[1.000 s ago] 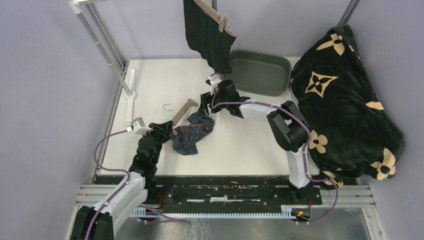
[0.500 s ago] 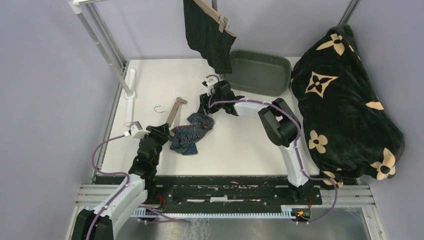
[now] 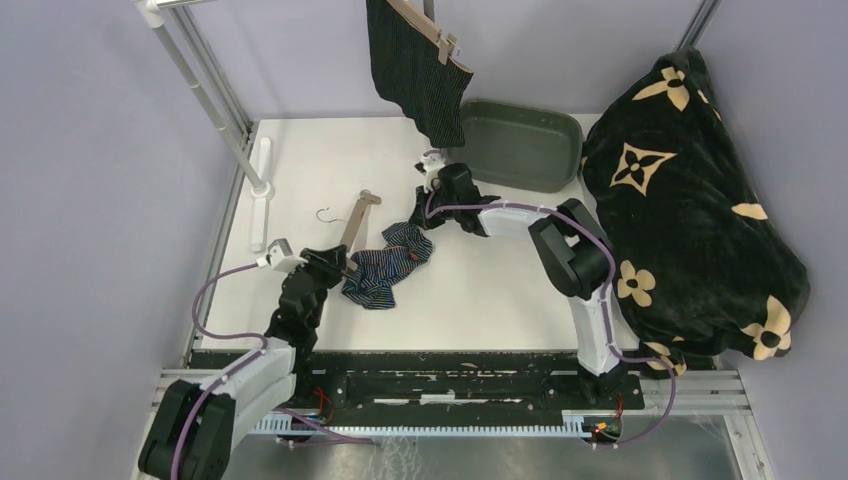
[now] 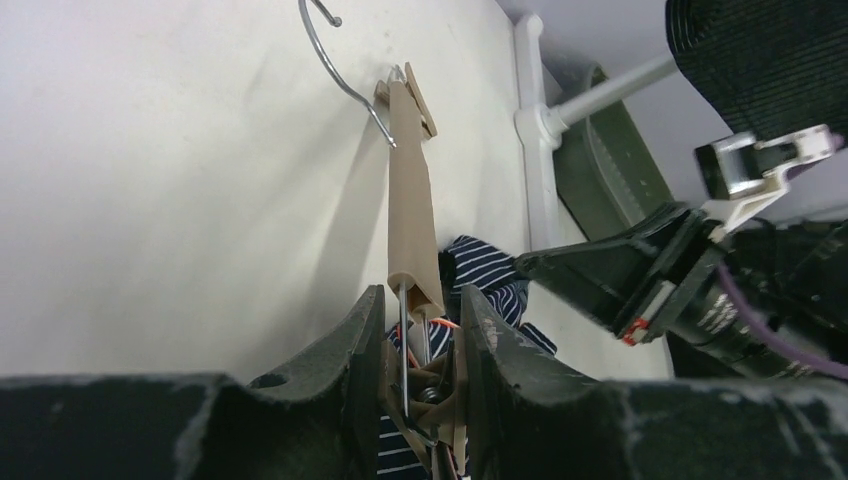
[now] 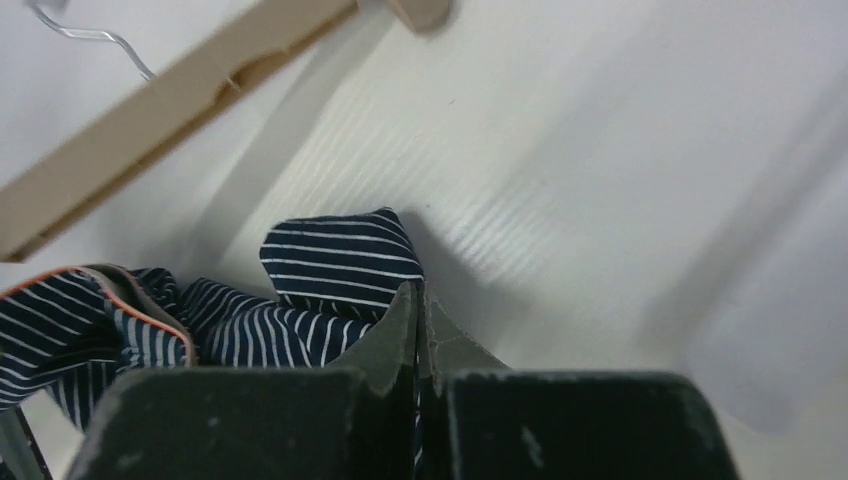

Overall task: Clip the underwear to the hanger
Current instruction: Open the clamp at the hanger.

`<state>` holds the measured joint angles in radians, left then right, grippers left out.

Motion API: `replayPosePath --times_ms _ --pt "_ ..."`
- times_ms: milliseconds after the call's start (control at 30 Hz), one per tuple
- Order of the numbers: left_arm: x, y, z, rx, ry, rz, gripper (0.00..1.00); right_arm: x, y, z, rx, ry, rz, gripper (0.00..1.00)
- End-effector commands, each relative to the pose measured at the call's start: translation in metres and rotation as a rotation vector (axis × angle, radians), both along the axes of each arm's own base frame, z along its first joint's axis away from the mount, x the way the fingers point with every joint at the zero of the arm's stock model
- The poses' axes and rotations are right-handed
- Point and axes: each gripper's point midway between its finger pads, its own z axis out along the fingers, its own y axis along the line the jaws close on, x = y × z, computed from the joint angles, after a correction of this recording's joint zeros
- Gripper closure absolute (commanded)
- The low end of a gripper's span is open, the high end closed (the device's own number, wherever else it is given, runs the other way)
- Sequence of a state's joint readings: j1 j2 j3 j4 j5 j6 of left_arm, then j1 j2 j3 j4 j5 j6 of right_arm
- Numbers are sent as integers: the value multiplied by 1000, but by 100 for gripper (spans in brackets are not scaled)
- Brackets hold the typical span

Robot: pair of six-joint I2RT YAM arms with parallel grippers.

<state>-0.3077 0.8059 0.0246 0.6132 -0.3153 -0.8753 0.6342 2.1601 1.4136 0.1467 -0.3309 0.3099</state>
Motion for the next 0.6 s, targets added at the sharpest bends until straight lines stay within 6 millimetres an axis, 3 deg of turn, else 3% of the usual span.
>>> replayPosePath --times_ms 0,100,267,367,567 --pt "11 -30 37 -60 -167 -142 94 39 -36 132 184 -262 -147 99" --pt "12 -40 41 -102 -210 -189 94 39 -68 157 169 -315 -202 100" --pt "14 -62 40 -131 -235 -287 94 30 -114 169 118 -365 -286 100" --pt "19 -82 34 -153 -218 -362 94 24 -138 164 71 -371 -354 100" --pt "21 -118 10 -233 -172 -472 94 2 -161 125 -14 -291 -402 100"
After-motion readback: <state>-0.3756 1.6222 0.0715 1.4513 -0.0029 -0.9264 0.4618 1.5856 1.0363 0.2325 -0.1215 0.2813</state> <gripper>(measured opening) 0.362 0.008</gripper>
